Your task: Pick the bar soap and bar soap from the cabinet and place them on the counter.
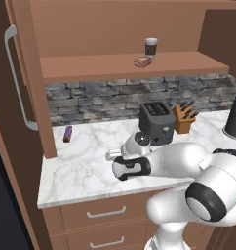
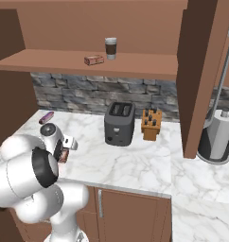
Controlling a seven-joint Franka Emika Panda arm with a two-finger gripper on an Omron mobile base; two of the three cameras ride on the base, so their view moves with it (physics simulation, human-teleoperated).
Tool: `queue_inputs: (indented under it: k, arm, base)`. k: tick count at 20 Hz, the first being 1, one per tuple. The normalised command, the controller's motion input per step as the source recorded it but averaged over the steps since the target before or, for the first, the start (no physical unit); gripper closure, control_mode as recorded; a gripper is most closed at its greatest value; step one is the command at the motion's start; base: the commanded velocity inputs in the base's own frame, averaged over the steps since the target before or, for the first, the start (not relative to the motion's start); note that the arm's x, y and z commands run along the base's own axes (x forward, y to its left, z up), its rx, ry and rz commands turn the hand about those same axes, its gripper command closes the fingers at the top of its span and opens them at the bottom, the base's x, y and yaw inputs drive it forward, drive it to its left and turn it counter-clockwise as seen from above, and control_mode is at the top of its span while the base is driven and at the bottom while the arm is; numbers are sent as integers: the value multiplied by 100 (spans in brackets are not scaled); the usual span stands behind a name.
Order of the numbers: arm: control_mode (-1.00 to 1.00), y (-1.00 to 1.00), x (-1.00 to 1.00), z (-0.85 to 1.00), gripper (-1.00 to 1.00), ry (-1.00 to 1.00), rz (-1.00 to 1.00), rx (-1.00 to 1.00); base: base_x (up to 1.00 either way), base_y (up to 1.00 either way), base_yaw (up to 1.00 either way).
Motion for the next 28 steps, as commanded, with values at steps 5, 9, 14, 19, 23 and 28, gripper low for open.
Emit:
queue_inputs:
  k: [5, 9, 14, 19, 23, 28]
  arm:
    - [-100, -11, 0, 46, -100, 0, 0, 1]
    - [-100, -16, -6, 50, -100, 0, 0, 1]
    - [-100, -15, -13, 52, -100, 0, 0, 0]
    - [-100, -21, -23, 50, -100, 0, 0, 0]
    - [-100, -14, -17, 57, -100, 0, 0, 0]
    - [-100, -2, -15, 59, -100, -5, 0, 0]
  base:
    - [0, 0, 0]
    - [0, 0, 0]
    - [0, 0, 0]
    - [0, 0, 0]
    - [0, 0, 0]
    - [0, 0, 0]
